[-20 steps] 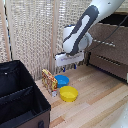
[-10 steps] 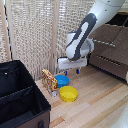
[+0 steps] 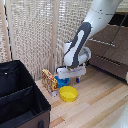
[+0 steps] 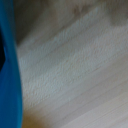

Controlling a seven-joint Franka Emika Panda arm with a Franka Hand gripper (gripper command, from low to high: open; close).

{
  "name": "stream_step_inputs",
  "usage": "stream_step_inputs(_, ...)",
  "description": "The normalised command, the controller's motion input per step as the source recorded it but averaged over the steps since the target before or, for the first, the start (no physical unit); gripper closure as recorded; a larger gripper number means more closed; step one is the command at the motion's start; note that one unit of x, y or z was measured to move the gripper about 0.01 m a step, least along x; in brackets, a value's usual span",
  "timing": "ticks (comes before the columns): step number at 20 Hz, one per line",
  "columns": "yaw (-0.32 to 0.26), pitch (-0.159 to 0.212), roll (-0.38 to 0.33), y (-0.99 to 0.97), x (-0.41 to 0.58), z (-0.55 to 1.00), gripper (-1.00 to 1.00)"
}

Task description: Kindly move your gripper toward the top drawer's handle. With caution, hold the handle robustly using your gripper and pull open the top drawer. Let the handle go. Relocate your gripper to the bowl placed in the background. Gently hold the bowl using your gripper. Bring the gripper and the bowl to the ajar drawer. Softly release the bowl into it.

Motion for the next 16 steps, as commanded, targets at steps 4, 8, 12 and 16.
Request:
stream_step_inputs(4, 0.005, 0.000, 0.003, -0.06, 0.055, -0.01, 1.00)
stream_step_inputs(8, 0.051, 0.000, 0.000, 0.00, 0.000, 0.00, 1.00)
stream_step_inputs(12, 0.022, 0.000, 0.003, 0.00, 0.013, 0.07, 1.00)
stream_step_inputs(16, -0.002, -0.052, 0.037, -0.03, 0.109, 0.27, 1.00)
